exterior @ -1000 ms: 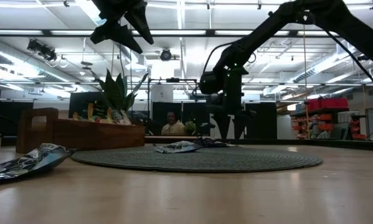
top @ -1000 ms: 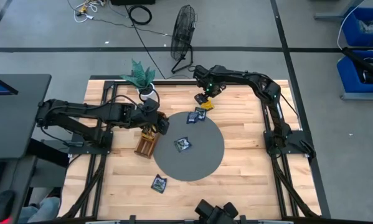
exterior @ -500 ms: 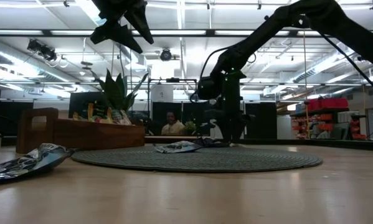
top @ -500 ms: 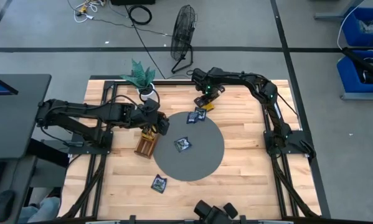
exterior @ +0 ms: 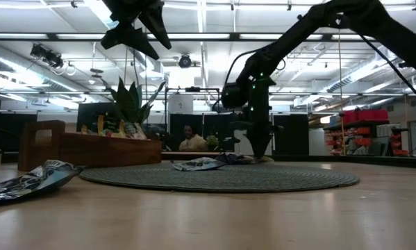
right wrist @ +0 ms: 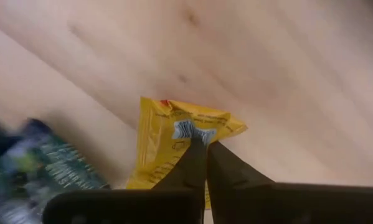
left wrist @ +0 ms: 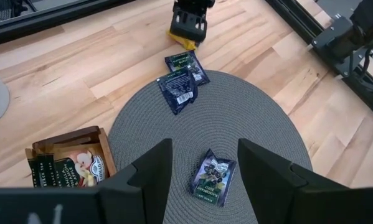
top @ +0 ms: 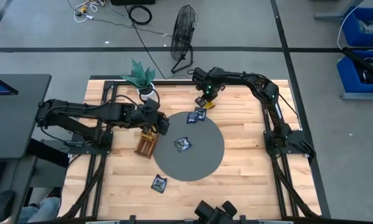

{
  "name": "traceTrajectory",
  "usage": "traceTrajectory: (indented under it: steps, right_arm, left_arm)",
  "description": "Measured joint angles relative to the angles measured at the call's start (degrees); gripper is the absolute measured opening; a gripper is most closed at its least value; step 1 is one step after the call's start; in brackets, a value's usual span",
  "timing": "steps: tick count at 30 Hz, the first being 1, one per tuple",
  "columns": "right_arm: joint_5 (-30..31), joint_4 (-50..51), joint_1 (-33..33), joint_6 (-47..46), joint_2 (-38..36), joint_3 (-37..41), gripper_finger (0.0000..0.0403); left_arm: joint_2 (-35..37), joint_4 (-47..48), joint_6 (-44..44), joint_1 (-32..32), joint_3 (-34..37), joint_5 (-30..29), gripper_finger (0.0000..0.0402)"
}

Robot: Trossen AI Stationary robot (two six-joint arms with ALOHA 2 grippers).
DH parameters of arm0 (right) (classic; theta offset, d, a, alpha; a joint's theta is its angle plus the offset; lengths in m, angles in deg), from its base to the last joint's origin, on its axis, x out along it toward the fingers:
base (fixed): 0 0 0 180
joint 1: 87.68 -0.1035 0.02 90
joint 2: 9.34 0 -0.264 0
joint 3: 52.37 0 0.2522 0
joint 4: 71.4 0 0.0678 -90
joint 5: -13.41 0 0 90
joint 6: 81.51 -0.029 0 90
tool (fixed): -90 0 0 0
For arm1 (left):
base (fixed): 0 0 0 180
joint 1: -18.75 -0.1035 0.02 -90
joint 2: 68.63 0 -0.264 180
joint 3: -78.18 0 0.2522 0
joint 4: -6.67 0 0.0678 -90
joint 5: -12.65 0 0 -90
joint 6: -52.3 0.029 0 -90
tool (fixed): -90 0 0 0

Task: Pick & Place Tea
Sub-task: Put the yellow tea bag into the middle section of the wooden organizer

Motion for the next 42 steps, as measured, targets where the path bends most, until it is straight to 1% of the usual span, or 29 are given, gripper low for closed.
traceTrajectory:
  steps: [6, 9, 14, 18, 21, 25, 31, 34, 36, 38, 42]
  right_arm:
    - [-0.2, -2.1, 0.0, -0.2, -9.0, -0.2, 0.0001]
    - [-1.4, -4.9, -0.2, -1.7, -14.0, -0.1, 0.0001]
    - [-5.4, -12.0, -0.9, -5.2, -22.1, -0.3, 0.0000]
    - [-8.6, -20.8, -3.1, -4.0, -28.2, -0.3, 0.0000]
    - [-10.8, -27.3, -5.4, 0.3, -31.4, -0.3, 0.0000]
    - [-13.9, -33.9, -8.8, 6.9, -35.3, -0.3, 0.0000]
    - [-14.2, -37.5, -13.0, 11.4, -38.5, -0.3, 0.0000]
    - [-14.1, -38.2, -14.4, 12.9, -39.6, -0.3, 0.0000]
    - [-14.1, -38.6, -15.3, 13.8, -39.8, -0.3, 0.0000]
    - [-14.2, -39.1, -16.0, 14.5, -40.0, -0.3, 0.0000]
    - [-15.1, -44.4, -17.8, 17.2, -40.6, -0.3, 0.0000]
  left_arm:
    - [0.0, -0.6, 0.1, -0.3, 0.0, 0.0, 0.0186]
    - [0.0, -1.0, 0.4, -0.5, 0.0, -0.4, 0.0186]
    - [0.0, -5.9, 3.7, -1.0, 0.0, -0.6, 0.0186]
    - [0.0, -12.0, 5.9, -1.7, 0.0, 0.5, 0.0186]
    - [0.4, -17.2, 6.4, -2.8, 0.0, 2.9, 0.0186]
    - [1.4, -23.8, 5.7, -4.9, 0.1, 7.6, 0.0186]
    - [3.0, -35.4, 4.1, -7.4, 0.1, 15.9, 0.0186]
    - [3.6, -42.5, 0.8, -8.7, -0.1, 20.0, 0.0186]
    - [4.0, -44.3, -3.0, -9.5, 0.1, 21.9, 0.0186]
    - [4.2, -47.3, -8.1, -10.3, 0.1, 22.7, 0.0186]
    - [4.4, -53.0, -20.4, -11.4, 0.1, 22.9, 0.0186]
